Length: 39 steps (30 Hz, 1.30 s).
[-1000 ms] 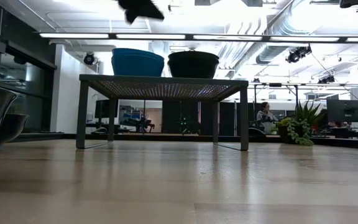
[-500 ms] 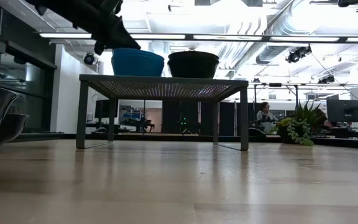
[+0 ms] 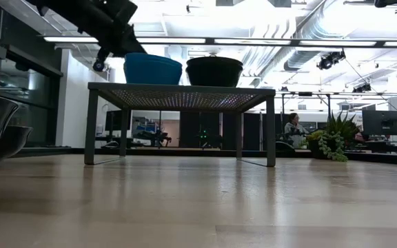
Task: Pick & Place Mini bowls
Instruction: Stack the blue bowl on top of the blue bowls on the shelf
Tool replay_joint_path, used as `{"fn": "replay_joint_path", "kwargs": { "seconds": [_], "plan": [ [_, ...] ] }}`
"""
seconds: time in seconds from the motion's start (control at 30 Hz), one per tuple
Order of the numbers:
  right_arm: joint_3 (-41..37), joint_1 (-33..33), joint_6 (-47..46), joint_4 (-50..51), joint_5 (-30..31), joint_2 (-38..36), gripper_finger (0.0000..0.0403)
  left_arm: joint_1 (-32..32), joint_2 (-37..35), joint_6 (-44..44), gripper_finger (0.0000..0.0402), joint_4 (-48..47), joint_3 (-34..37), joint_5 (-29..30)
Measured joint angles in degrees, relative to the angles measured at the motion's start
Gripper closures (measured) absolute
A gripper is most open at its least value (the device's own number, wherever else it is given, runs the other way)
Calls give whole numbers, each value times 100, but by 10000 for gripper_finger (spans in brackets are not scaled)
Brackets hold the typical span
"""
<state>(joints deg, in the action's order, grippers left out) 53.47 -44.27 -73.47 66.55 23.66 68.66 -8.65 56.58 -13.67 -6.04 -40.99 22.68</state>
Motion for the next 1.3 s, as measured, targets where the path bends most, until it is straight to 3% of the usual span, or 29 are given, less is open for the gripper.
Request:
{"fn": "replay_joint_path", "kwargs": {
  "seconds": [0.2, 0.53, 0.9, 1.3],
  "plan": [
    [-2, 0, 0, 0, 0, 0, 215, 0, 4, -451, 401, -602, 0, 7],
    [-1, 0, 7, 1, -3, 0, 215, 3, -165, 83, 401, 350, -11, 10],
    [0, 0, 34, 1, -24, -1, 215, 30, -1133, 113, 401, 62, -143, -1007],
    [0, 2, 151, 1, 2, 1, 215, 1482, -1060, -342, 401, -1856, -1241, -395]
  ]
}}
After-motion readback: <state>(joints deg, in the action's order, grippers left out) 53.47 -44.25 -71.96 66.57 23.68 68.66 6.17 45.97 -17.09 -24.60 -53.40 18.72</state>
